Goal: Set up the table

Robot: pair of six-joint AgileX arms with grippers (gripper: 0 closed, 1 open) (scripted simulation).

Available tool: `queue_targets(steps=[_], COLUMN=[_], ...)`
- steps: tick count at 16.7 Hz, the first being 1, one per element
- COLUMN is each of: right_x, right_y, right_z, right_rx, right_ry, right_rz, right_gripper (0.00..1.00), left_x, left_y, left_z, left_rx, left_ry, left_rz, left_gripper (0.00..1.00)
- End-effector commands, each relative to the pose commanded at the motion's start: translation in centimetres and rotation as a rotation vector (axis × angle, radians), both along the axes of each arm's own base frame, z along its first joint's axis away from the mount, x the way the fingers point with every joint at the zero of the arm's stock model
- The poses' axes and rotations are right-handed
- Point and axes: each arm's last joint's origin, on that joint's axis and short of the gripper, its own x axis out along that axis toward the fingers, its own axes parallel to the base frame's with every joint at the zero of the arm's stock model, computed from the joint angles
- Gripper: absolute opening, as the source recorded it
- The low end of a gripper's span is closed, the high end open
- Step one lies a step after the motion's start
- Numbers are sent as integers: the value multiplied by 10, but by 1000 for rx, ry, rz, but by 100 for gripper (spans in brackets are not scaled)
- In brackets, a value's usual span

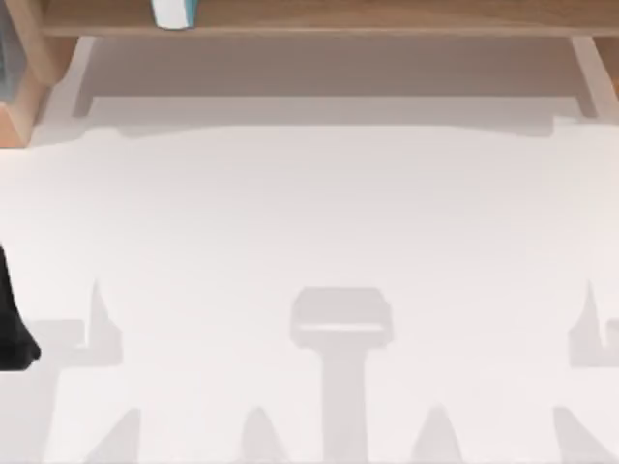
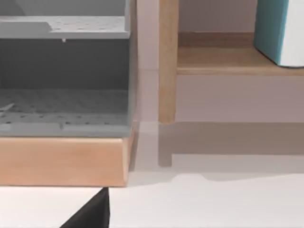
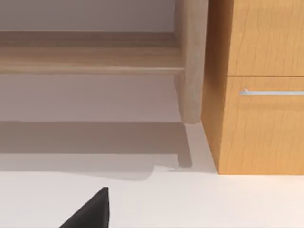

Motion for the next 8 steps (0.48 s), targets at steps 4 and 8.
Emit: queue_targets(steps=[4, 8], right_x=[0, 0], right_y=[0, 0], right_z=[0, 0], right_rx=[0, 0], right_ry=[0, 0], right_rz=[0, 0], right_gripper=[100, 100], left_x=[1, 15], left_y=[-1, -5], left_z=[15, 64], left_rx=[1, -5], left_ry=[-19, -74], left_rz=[7, 6], left_gripper=[100, 100])
